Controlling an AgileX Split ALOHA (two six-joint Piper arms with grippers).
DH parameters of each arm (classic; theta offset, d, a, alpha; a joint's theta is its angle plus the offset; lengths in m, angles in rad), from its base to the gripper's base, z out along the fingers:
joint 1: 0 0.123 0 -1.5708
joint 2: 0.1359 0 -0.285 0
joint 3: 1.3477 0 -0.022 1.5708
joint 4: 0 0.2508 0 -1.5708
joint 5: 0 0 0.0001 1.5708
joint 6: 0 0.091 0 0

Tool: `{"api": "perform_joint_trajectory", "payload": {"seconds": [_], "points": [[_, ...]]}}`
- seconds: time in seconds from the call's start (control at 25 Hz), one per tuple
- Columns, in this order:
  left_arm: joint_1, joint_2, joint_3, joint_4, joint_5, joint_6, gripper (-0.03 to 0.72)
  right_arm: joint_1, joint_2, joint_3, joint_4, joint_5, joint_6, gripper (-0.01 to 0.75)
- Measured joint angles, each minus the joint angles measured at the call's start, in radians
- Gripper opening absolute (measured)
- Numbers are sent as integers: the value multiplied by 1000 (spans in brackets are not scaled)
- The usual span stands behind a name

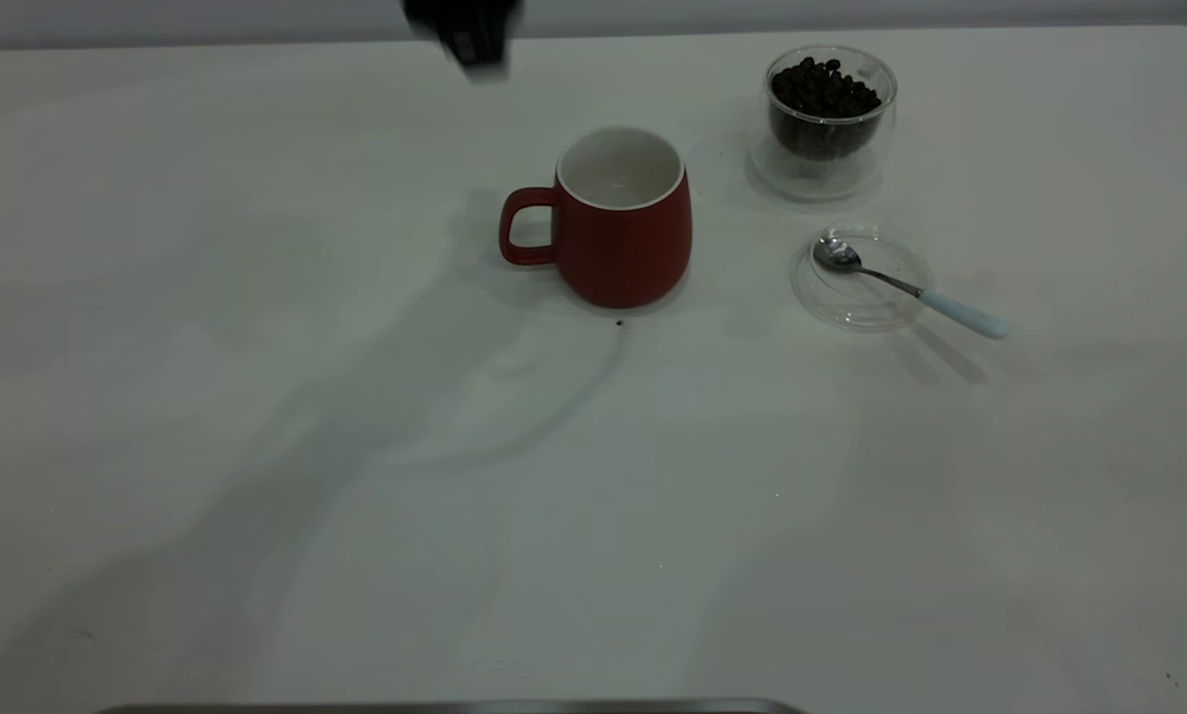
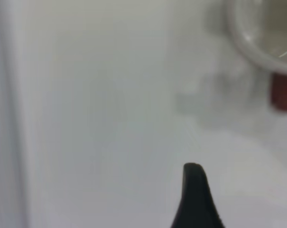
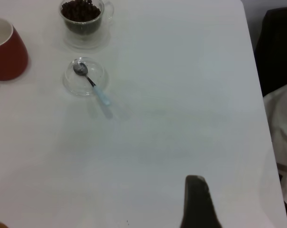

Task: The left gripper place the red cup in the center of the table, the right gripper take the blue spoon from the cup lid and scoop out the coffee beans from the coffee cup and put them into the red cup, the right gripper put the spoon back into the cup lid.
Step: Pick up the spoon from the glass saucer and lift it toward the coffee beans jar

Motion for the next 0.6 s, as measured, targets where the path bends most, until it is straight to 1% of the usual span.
{"api": "perform_joint_trajectory", "payload": {"seconds": [0.16,0.24,0.32,0.44,0.6], "points": [[1,-177,0,171,137,-295,587,0,0,0,0,0,0,523],[1,-269,0,230,229,-421,587,0,0,0,0,0,0,523],[1,-360,0,263,326,-507,587,0,0,0,0,0,0,523],[1,-493,0,259,476,-586,587,0,0,0,0,0,0,523],[1,-625,12,207,483,-674,587,0,0,0,0,-1,0,523]]}}
